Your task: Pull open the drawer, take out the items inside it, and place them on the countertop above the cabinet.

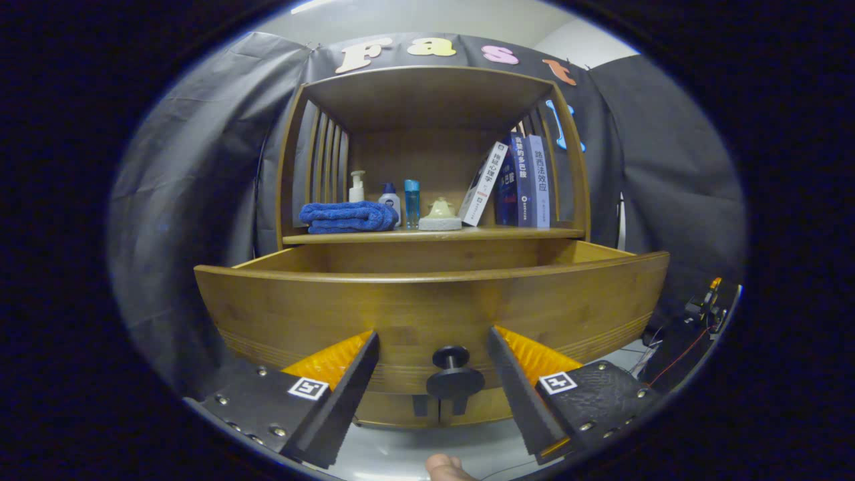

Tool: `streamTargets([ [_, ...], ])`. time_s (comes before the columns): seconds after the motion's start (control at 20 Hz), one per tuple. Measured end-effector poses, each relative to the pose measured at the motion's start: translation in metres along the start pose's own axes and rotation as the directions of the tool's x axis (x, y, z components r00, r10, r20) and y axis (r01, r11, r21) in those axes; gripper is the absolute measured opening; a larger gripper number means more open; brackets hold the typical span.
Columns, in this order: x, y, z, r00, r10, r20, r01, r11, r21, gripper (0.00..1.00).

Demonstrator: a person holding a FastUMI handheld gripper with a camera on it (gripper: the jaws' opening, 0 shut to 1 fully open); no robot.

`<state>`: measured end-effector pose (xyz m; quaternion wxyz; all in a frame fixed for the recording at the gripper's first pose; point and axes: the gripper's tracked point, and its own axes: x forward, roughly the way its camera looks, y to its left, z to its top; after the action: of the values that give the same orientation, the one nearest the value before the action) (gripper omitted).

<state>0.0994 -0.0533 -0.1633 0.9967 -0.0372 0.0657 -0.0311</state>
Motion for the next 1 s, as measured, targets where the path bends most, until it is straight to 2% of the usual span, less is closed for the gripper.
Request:
streamTargets([
  [0.3,0.032,0.003,0.01,0.999,-0.008,0.043,0.011,0.996,-0.083,0.99],
  [1.0,0.081,0.011,0.012,0.999,-0.023,0.045,0.024,1.0,-0.014,0.99],
])
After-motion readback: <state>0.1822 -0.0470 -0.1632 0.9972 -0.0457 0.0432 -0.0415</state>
